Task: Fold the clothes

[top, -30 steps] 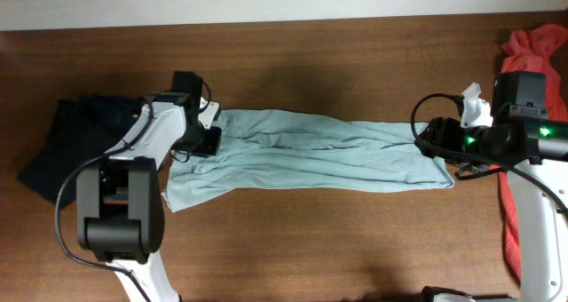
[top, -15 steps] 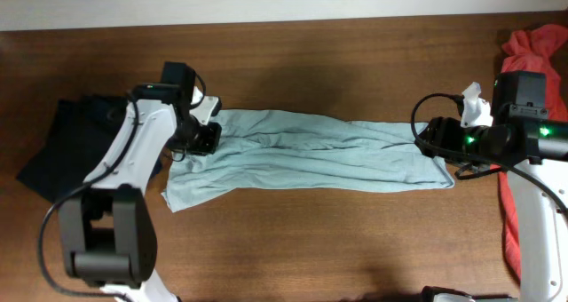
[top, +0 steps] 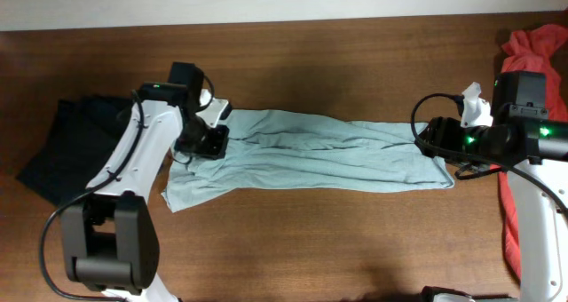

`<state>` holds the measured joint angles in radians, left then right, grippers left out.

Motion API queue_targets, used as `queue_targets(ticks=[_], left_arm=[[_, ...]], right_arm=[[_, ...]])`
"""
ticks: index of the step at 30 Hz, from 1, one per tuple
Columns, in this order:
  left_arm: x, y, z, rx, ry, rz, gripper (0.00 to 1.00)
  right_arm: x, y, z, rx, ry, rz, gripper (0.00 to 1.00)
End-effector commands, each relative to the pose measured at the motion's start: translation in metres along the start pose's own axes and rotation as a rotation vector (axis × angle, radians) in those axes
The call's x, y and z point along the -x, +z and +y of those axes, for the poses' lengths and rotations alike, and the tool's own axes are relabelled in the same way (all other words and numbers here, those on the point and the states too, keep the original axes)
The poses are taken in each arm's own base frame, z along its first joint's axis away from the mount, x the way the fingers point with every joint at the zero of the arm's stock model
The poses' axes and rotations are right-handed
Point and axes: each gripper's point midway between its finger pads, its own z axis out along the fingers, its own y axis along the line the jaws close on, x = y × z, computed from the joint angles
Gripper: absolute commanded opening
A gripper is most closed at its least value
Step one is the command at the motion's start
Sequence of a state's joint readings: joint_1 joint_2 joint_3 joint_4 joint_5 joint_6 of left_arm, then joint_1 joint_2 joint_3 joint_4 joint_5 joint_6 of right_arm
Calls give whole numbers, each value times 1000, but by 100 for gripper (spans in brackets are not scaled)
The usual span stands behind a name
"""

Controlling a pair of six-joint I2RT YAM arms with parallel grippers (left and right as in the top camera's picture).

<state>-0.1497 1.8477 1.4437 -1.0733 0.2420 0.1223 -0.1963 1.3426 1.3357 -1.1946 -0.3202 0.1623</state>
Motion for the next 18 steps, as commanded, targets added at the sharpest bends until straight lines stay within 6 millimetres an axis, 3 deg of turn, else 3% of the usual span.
queue_targets(ticks=[1,5,11,18], left_arm=[[25,-2,16,89,29,-105,22],[46,11,22,101,50,-207,26],[52,49,34,108,49,-205,1],[48,80,39,94,37,-156,0]], right_arm=[[0,-2,4,13,1,-10,66],[0,-2,4,13,0,-12,66],[0,-2,4,13,0,-12,66],[-1,-2,4,12,2,-5,66]])
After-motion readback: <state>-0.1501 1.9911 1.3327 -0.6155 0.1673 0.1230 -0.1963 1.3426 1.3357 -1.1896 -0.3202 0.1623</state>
